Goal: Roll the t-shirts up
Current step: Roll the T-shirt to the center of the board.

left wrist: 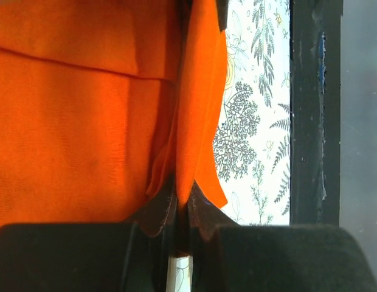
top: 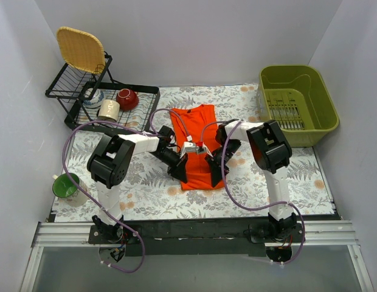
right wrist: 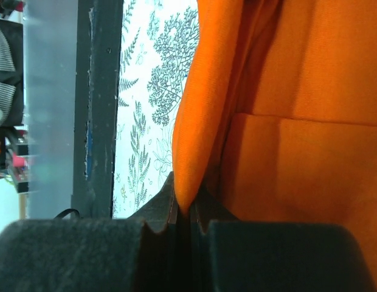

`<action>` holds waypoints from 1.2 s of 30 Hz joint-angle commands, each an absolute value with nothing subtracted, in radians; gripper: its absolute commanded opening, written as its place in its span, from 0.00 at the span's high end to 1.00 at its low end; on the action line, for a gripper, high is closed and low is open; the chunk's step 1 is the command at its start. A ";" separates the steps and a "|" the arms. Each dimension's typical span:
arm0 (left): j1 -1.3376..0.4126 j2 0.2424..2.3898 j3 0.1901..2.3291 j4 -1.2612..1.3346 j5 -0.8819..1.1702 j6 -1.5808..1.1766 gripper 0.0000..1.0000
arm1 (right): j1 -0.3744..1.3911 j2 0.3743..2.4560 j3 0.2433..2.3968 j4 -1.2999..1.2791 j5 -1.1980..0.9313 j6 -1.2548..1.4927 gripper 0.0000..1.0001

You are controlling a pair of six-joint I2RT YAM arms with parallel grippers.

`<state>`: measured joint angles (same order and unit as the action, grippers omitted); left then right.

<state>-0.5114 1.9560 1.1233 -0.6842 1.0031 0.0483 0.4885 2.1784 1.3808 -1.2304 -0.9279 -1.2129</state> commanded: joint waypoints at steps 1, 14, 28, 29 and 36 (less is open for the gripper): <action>-0.512 1.971 1.106 -0.822 0.828 0.166 0.95 | 0.443 2.229 1.494 -1.301 -0.867 -1.256 0.99; -0.511 1.996 1.186 -0.878 0.796 0.192 0.89 | 0.428 2.341 1.625 -1.307 -0.862 -1.158 0.99; -0.463 1.836 1.112 -0.684 0.658 0.006 0.64 | 0.425 2.428 1.623 -1.307 -0.885 -1.108 0.99; -0.462 1.824 1.106 -0.678 0.652 -0.024 0.64 | 0.425 2.436 1.635 -1.307 -0.893 -1.082 0.99; -0.497 1.612 1.032 -0.536 0.600 -0.078 0.54 | 0.426 2.520 1.732 -1.305 -0.900 -0.970 0.99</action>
<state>-0.4740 1.7641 1.0588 -0.6533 0.6842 -0.0498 0.4313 2.4569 1.6905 -1.4483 -0.9939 -0.9920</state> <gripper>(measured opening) 0.449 0.080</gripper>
